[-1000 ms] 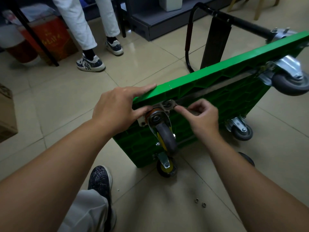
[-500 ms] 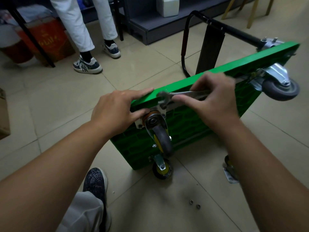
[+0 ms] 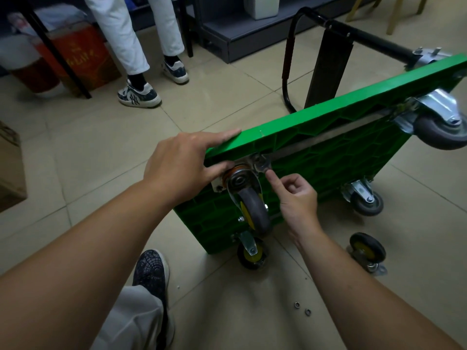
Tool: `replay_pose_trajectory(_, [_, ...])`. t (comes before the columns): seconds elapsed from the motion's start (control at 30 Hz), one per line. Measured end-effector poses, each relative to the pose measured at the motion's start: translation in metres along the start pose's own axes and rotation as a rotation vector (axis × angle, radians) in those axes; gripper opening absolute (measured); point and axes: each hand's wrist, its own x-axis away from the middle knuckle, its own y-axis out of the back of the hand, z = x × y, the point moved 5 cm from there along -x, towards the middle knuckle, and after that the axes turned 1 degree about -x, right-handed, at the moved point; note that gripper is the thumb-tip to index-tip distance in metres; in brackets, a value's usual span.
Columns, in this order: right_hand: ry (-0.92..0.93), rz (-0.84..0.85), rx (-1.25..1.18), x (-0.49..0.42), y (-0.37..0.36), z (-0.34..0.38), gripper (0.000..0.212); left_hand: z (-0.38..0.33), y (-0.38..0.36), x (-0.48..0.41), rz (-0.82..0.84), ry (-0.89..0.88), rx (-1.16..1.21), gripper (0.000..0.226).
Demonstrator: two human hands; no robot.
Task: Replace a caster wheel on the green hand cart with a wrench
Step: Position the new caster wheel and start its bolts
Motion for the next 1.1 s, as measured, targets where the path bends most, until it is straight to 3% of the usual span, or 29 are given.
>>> replay_pose_trajectory(0.33, [0.110, -0.016, 0.096, -0.015, -0.008, 0.006, 0.040, 0.003, -0.001, -0.001, 0.000, 0.003, -0.014, 0.063])
replay_pose_trajectory(0.5, [0.283, -0.014, 0.421, -0.035, 0.014, 0.040, 0.051, 0.002, -0.001, 0.000, -0.008, -0.009, -0.012, 0.064])
replay_pose_trajectory(0.63, [0.638, 0.000, 0.943, -0.038, 0.015, 0.087, 0.057, 0.002, 0.000, 0.000, -0.004, 0.002, -0.003, 0.064])
replay_pose_trajectory(0.77, [1.152, 0.038, 1.222, -0.014, -0.011, 0.148, 0.057, 0.000, 0.000, 0.001, -0.001, 0.002, -0.012, 0.064])
replay_pose_trajectory(0.83, [1.277, 0.074, 1.313, -0.005, -0.020, 0.160, 0.055, -0.001, 0.001, 0.001, 0.003, 0.003, -0.016, 0.064])
replay_pose_trajectory(0.9, [1.242, 0.074, 1.318, -0.003, -0.019, 0.162, 0.055, -0.001, 0.001, 0.001, 0.005, 0.003, -0.019, 0.063])
replay_pose_trajectory(1.0, [0.905, 0.026, 1.172, -0.013, 0.003, 0.152, 0.058, -0.001, 0.001, 0.001, 0.007, 0.001, -0.012, 0.063])
replay_pose_trajectory(1.1, [0.545, 0.023, 0.597, -0.015, 0.022, 0.131, 0.052, 0.000, 0.000, 0.000, 0.008, 0.009, -0.005, 0.063])
